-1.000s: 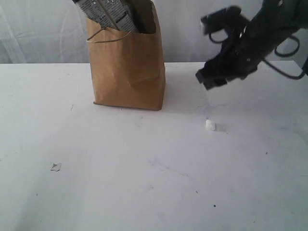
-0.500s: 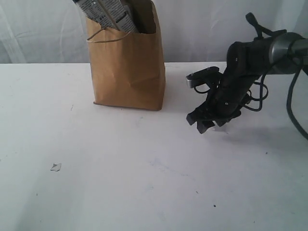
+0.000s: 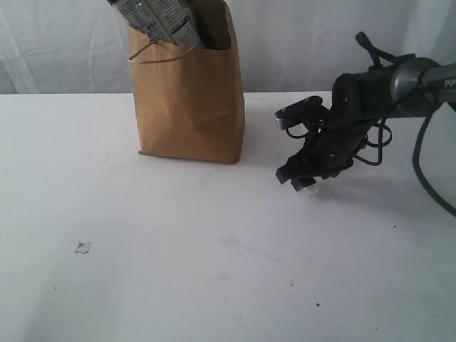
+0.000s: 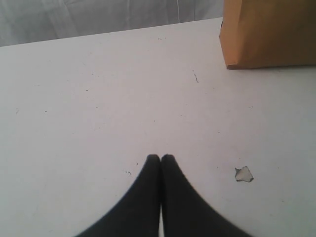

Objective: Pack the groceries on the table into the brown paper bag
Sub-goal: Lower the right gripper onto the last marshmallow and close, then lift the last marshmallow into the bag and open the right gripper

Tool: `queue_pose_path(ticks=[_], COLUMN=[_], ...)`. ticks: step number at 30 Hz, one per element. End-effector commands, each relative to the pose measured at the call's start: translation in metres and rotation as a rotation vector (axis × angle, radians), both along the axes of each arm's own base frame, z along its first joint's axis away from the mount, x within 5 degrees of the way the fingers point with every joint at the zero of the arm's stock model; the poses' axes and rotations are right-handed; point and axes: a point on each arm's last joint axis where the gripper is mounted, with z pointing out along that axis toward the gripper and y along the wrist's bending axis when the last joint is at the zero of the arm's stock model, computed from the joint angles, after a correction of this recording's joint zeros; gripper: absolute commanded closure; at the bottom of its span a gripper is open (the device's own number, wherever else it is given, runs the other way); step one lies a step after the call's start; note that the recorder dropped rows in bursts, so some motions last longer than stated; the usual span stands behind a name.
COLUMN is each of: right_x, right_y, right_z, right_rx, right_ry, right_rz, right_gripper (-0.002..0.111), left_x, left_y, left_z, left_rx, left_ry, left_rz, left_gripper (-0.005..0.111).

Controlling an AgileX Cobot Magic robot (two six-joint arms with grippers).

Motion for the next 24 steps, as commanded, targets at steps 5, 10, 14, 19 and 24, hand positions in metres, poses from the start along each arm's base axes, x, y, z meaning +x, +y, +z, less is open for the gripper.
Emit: queue_pose_path(ticks=[5, 10, 14, 19, 24], right_x=[-0.002, -0.002, -0.007, -0.039, -0.059], right_y=[-0.004, -0.004, -0.005, 0.01, 0.045], right_z=[-0.007, -0.007, 0.015, 0.107, 0.211], right_rx=[-0.02, -0.021, 0.014, 0.294, 0.899], right_ry=[0.034, 0.038, 0.065, 0.135, -0.19], right_rz=[-0.005, -0.005, -0.082, -0.14, 0.177], right_gripper=[0.068, 0.096, 0.108, 0.108, 0.108], left_x=[-0.001, -0.001, -0.001, -0.001, -0.001], left_y=[0.0, 0.0, 0.0, 0.0, 0.0], left_z=[-0.002, -0.002, -0.002, -0.002, -0.002], left_rx=[0.016, 0.016, 0.016, 0.016, 0.016], left_ry=[-0.001, -0.001, -0.001, -0.001, -0.001], left_rz=[-0.007, -0.007, -0.007, -0.007, -0.007], left_gripper=[0.107, 0.107, 0.107, 0.107, 0.107])
